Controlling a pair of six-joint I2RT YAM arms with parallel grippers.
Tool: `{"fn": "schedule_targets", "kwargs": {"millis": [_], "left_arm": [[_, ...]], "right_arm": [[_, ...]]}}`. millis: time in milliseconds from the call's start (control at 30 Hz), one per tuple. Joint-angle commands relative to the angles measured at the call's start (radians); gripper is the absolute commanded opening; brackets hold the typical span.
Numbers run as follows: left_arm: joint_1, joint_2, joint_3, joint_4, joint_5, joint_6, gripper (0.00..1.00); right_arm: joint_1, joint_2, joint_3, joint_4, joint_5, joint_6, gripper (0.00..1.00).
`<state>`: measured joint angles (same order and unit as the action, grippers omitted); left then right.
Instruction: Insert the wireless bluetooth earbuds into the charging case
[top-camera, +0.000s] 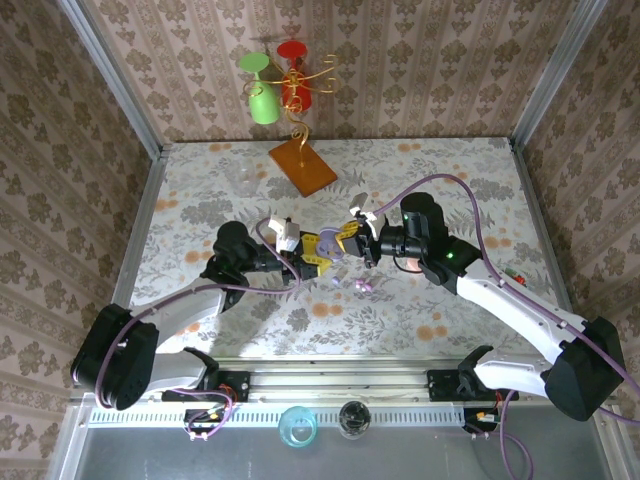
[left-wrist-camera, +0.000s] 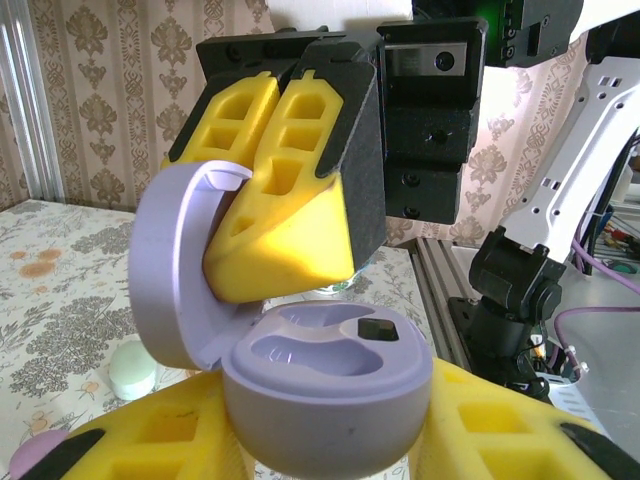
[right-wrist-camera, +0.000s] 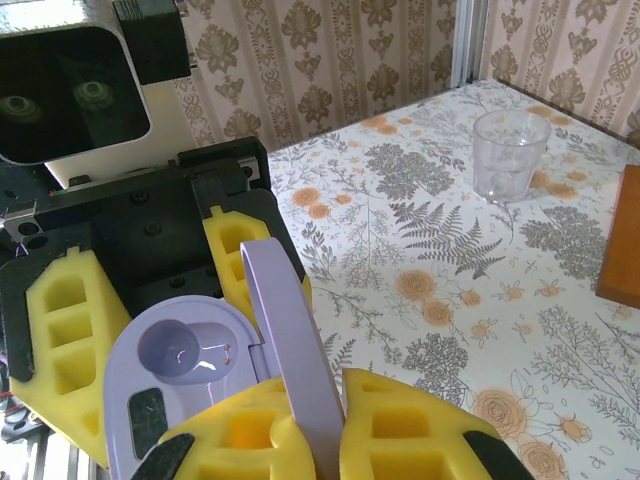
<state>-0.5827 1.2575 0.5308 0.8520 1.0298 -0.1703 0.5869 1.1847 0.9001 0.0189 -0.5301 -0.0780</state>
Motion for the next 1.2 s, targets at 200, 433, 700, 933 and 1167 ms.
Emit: {"fn": "schedule_targets", "kwargs": {"millis": [200, 433, 700, 933, 1167], "left_arm": [[0.004, 0.019, -0.016, 0.097, -0.042, -0.005, 0.36], [0.038, 0.054, -0.057, 0.228, -0.085, -0.055, 0.37], [0.083, 0.083, -0.077, 0.319, -0.099, -0.099, 0.37], [0.116, 0.049, -0.112, 0.324, -0.133, -0.090, 0.37], [0.167, 0.006, -0.126, 0.275, -0.149, -0.061, 0.38]], "right_arm": [[0.008, -0.047, 0.002, 0.013, 0.009, 0.027, 0.47], [0.007, -0.146, -0.072, 0.080, 0.054, 0.082, 0.67], [0.003, -0.317, -0.276, 0.156, 0.219, 0.249, 0.68], [0.002, -0.309, -0.332, 0.032, 0.313, 0.405, 0.68], [0.004, -0.029, -0.243, -0.039, 0.226, 0.536, 0.62]]}}
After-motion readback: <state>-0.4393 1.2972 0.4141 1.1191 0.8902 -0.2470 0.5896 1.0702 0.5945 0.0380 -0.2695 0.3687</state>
